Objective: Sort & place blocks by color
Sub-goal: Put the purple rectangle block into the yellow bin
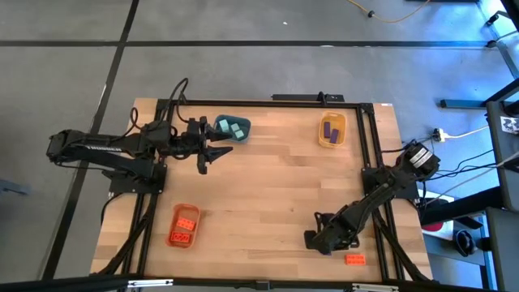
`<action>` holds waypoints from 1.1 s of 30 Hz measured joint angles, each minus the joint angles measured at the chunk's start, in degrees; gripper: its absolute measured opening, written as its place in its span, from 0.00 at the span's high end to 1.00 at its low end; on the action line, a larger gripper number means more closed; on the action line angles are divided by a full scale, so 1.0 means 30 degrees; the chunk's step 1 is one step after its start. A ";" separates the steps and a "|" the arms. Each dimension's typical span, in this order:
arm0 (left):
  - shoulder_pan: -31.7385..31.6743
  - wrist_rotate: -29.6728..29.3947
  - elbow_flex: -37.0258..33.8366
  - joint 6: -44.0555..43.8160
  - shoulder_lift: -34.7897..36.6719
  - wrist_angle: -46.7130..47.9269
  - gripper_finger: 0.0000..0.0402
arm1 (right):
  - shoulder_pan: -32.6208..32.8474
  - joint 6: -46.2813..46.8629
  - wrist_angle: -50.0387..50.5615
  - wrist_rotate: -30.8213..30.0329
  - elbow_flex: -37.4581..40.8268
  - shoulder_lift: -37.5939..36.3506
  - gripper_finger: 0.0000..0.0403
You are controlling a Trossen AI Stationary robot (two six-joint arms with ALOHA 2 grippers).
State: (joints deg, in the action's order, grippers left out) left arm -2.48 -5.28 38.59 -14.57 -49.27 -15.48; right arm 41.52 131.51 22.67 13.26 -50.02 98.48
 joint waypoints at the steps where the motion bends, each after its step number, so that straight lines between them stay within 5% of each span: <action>1: 0.0002 0.0005 0.0000 0.0000 0.0006 -0.0006 0.46 | -0.0001 0.0004 -0.0003 0.0085 -0.0007 0.0073 0.42; 13: 0.0000 0.0000 0.0000 0.0000 -0.0001 -0.0001 0.46 | 0.0013 -0.1001 0.0705 0.0537 -0.0029 0.0020 0.73; 17: 0.0000 0.0000 0.0000 0.0000 -0.0001 -0.0001 0.46 | 0.0013 -0.3240 0.0883 0.0209 0.0029 -0.0799 0.74; 25: 0.0000 0.0316 0.0000 -0.0102 -0.0001 -0.0007 0.46 | -0.2263 -1.1634 0.0992 -0.3138 0.0022 -0.5101 0.74; 33: 0.0004 0.2372 0.0000 -0.2571 -0.0001 -0.0009 0.46 | -0.8869 -2.4907 -0.0941 -0.3904 0.0007 -0.7265 0.74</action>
State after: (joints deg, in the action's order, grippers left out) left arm -2.47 1.84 38.59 -22.28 -49.28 -15.51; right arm 14.91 56.79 19.85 1.55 -50.00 76.69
